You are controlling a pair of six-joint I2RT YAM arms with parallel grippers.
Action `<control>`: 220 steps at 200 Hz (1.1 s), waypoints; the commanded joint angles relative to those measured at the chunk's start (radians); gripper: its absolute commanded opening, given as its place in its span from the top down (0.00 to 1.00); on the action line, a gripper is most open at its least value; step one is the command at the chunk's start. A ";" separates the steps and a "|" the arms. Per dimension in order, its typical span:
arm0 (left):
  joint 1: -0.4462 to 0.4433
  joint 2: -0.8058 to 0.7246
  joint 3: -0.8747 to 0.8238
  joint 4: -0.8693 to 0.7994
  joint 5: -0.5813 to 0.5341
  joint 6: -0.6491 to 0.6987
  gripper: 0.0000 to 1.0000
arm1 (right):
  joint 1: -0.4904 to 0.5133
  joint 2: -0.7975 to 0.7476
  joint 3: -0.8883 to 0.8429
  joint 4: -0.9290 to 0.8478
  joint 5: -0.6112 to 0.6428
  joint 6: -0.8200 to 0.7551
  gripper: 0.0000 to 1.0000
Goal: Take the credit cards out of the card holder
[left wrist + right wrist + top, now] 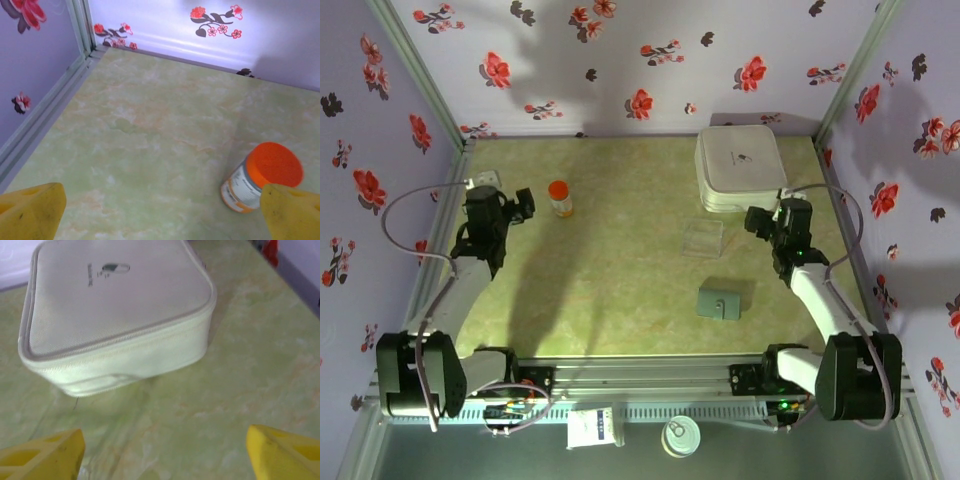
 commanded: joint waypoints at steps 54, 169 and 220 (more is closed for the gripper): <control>-0.004 -0.033 0.282 -0.681 0.140 -0.055 0.00 | 0.139 0.168 0.180 -0.325 -0.118 0.185 0.39; 0.016 -0.098 0.213 -0.707 0.160 0.050 0.00 | 0.239 0.385 0.308 -0.411 -0.114 0.211 0.64; 0.047 -0.090 0.200 -0.698 0.169 0.061 0.00 | 0.254 0.483 0.365 -0.431 -0.090 0.203 0.72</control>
